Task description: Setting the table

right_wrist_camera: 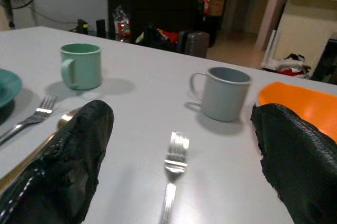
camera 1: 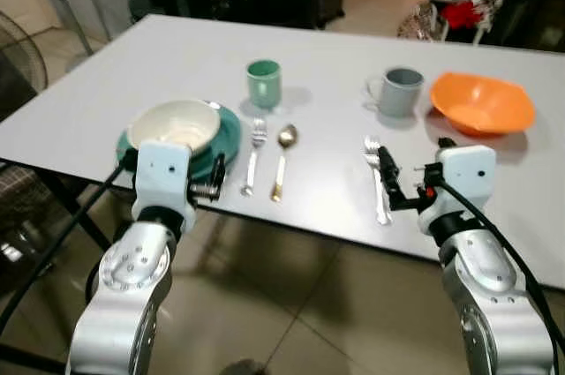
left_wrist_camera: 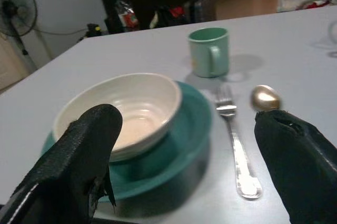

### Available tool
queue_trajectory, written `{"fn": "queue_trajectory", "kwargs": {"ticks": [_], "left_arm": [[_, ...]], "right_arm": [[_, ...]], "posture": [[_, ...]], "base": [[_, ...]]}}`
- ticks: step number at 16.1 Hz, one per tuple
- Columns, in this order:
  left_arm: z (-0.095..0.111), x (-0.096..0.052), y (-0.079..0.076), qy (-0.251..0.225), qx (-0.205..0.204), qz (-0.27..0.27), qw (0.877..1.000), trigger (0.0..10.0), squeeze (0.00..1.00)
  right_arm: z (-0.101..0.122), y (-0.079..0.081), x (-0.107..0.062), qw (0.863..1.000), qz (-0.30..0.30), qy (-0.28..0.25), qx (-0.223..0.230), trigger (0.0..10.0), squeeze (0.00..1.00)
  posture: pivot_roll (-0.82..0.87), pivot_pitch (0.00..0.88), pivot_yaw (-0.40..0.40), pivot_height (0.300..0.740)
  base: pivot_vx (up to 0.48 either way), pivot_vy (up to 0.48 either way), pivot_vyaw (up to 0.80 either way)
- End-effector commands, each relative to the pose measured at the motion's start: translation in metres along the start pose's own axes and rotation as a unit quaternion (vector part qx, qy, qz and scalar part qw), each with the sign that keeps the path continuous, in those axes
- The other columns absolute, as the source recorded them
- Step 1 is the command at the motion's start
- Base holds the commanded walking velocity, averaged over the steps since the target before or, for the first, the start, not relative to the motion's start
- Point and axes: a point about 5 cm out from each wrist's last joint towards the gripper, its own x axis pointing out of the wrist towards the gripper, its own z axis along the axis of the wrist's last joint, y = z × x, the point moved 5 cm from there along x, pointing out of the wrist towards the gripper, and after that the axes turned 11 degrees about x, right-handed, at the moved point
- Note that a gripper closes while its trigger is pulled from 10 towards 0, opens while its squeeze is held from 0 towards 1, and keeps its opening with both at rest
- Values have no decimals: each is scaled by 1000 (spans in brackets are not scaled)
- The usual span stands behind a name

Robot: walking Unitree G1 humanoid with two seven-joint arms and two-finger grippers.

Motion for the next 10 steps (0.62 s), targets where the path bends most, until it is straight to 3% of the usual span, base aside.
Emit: {"fn": "queue_trajectory", "kwargs": {"ticks": [1, 5, 10], "left_arm": [[-3, -1, 7, 6, 19, 17, 1000, 10000, 0], [-3, -5, 5, 6, 33, -5, 999, 10000, 0], [-5, -3, 9, 2, 18, 0, 1000, 10000, 0]], "right_arm": [[-4, 9, 4, 1000, 20, 10, 9, 10000, 1000], [-8, 10, 11, 999, 33, 19, 21, 10000, 1000], [-8, 13, 11, 998, 47, 22, 28, 10000, 1000]], "posture": [[-90, 42, 14, 740], [-56, 47, -4, 740], [-85, 50, -3, 740]], "base": [[0, 0, 800], [0, 0, 800], [0, 0, 800]]}}
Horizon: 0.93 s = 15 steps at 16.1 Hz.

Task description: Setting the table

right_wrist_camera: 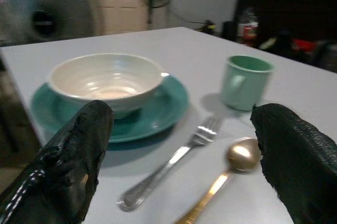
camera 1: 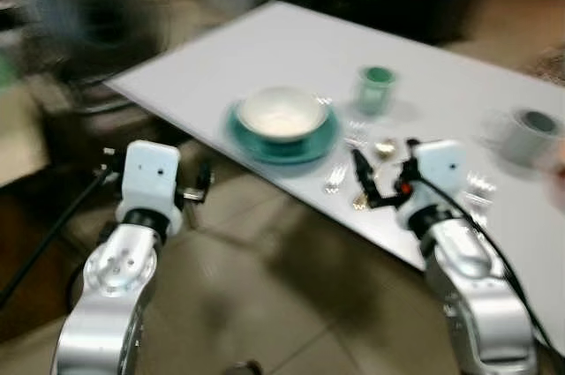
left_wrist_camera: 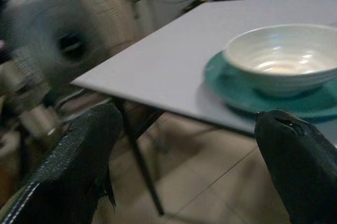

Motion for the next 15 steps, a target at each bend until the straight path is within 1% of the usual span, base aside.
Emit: {"fn": "queue_trajectory", "kwargs": {"ticks": [1, 3, 4, 6, 7, 8, 9, 11, 12, 13, 14, 15], "left_arm": [[5, -1, -2, -10, -8, -5, 1000, 10000, 0], [4, -3, -3, -10, -11, -9, 1000, 10000, 0], [1, -1, -2, -6, -2, -10, 1000, 10000, 0], [-1, 0, 0, -5, 0, -7, 1000, 10000, 0], [1, 3, 1, -8, -2, -7, 1000, 10000, 0], [2, 4, 0, -11, -2, -7, 1000, 10000, 0], [2, 4, 0, -11, -2, -9, 1000, 10000, 0], [1, 4, -1, -10, -1, -12, 1000, 10000, 0], [0, 3, -1, -9, 0, -14, 1000, 10000, 0], [0, 3, -2, -9, -1, -14, 1000, 10000, 0], [-2, 1, -2, -7, 3, -17, 1000, 10000, 0], [-3, 1, -3, -5, 6, -18, 1000, 10000, 0]], "right_arm": [[-1, -2, -2, 1000, 1, 4, 10, 10000, 1000], [-2, -1, 0, 1000, 9, 6, 12, 10000, 1000], [-5, -2, 1, 1000, 0, 8, 23, 10000, 1000], [-8, -4, 1, 999, -11, 11, 42, 10000, 1000], [-10, -6, 1, 998, -25, 9, 57, 10000, 1000], [-11, -7, 0, 997, -31, 9, 75, 10000, 1000], [-12, -6, 1, 997, -30, 12, 74, 10000, 1000], [-14, -6, 1, 996, -31, 17, 87, 10000, 902], [-15, -6, 1, 995, -33, 21, 89, 10000, 376], [-15, -6, 1, 996, -32, 22, 83, 10000, 376], [-18, -5, 2, 996, -26, 33, 84, 10000, 0], [-22, -6, 2, 995, -28, 41, 91, 10000, 0]], "posture": [[-85, 50, -3, 740], [-87, 42, -14, 740], [-82, 30, -15, 740], [-84, 16, -11, 740], [-85, 13, -9, 740], [-81, 8, -8, 740], [-80, 5, -7, 740], [-79, 6, -8, 740], [-79, 5, -9, 740], [-79, 5, -9, 740], [-74, 6, -13, 740], [-74, 6, -13, 740]], "base": [[0, 0, 800], [0, 0, 800], [0, 0, 800], [0, 0, 800], [0, 0, 0], [0, 289, 0], [0, 289, 0], [0, 292, 0], [0, 296, 0], [0, 292, 0], [0, 307, 0], [0, 319, 0]]}}
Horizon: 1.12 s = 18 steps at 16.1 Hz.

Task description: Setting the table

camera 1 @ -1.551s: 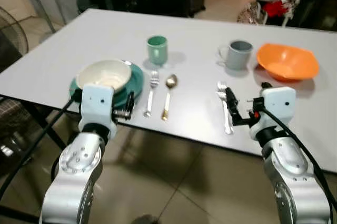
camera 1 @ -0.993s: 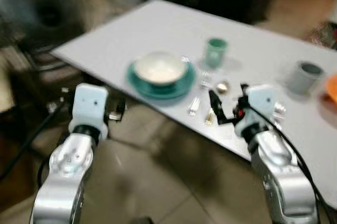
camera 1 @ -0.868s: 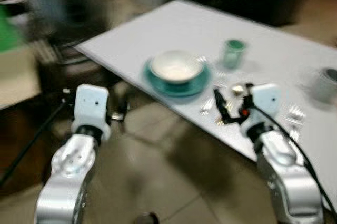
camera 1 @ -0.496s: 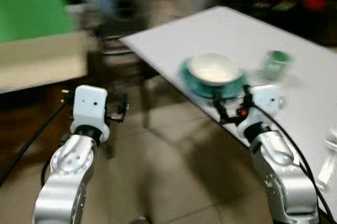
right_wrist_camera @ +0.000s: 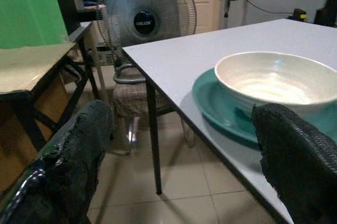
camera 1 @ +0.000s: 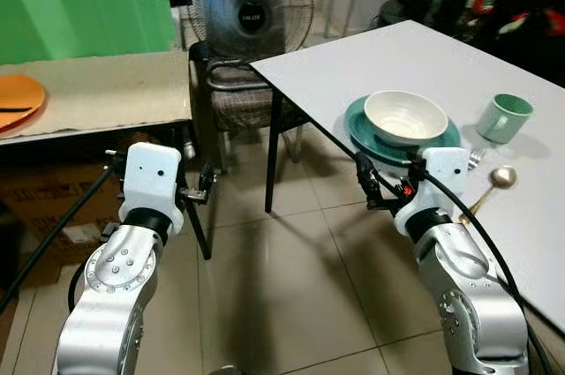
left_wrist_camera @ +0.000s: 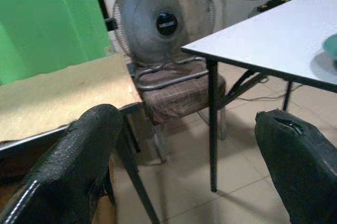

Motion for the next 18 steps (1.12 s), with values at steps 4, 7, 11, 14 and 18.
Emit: {"fn": "queue_trajectory", "kwargs": {"ticks": [4, 7, 11, 14, 18], "left_arm": [[0, 2, -2, 0, 8, -6, 1000, 10000, 0], [1, 2, -2, -3, 12, -9, 1000, 10000, 0], [3, 3, 2, -5, 11, -4, 1000, 10000, 0], [5, 4, 4, -7, 11, 5, 1000, 10000, 0], [9, 8, 9, -18, -7, 6, 1000, 10000, 0]], "right_arm": [[-7, -14, 0, 999, -35, 16, -3, 10000, 0], [-10, -14, 2, 999, -37, 24, 7, 10000, 0], [-12, -11, 3, 999, -27, 31, 23, 10000, 0], [-15, -6, 4, 998, -10, 41, 38, 10000, 0], [-16, -1, 4, 999, 8, 50, 7, 10000, 0]], "posture": [[-76, 3, -12, 740], [-69, 0, -10, 740], [-64, 0, -10, 740], [-60, 0, -12, 740], [-72, 0, -4, 740]], "base": [[0, 322, 0], [0, 324, 0], [0, 316, 0], [0, 0, 0], [254, 0, 547]]}}
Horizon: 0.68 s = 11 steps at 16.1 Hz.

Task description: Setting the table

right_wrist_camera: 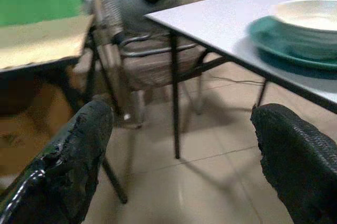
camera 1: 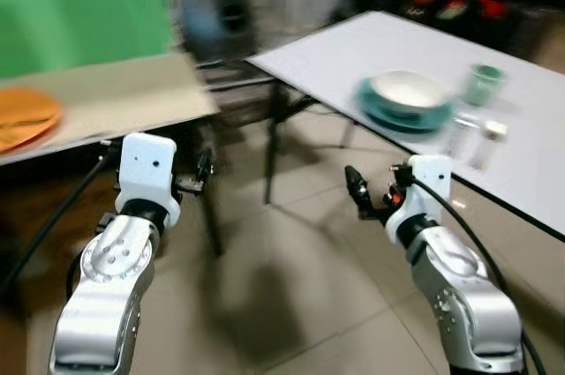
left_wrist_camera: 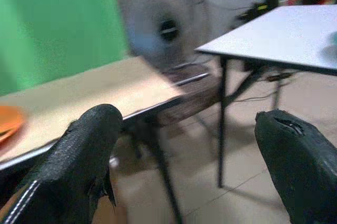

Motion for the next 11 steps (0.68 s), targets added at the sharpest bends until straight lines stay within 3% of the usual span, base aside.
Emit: {"fn": "queue_trajectory", "kwargs": {"ticks": [1, 10, 11], "left_arm": [[4, 1, 0, -9, -5, -3, 1000, 10000, 0], [2, -3, 4, -4, -5, -1, 1000, 10000, 0], [2, -4, 4, -3, -5, -1, 1000, 10000, 0]], "right_arm": [[3, 1, 1, 1000, 7, -1, -2, 10000, 0], [1, 9, 4, 999, 29, 8, -15, 10000, 0], [2, 8, 5, 1000, 24, 5, -16, 10000, 0]], "posture": [[-72, 0, -4, 740], [-53, 17, -24, 740], [-54, 20, -23, 740]], "base": [[379, 0, 800], [374, 0, 800], [375, 0, 0]]}}
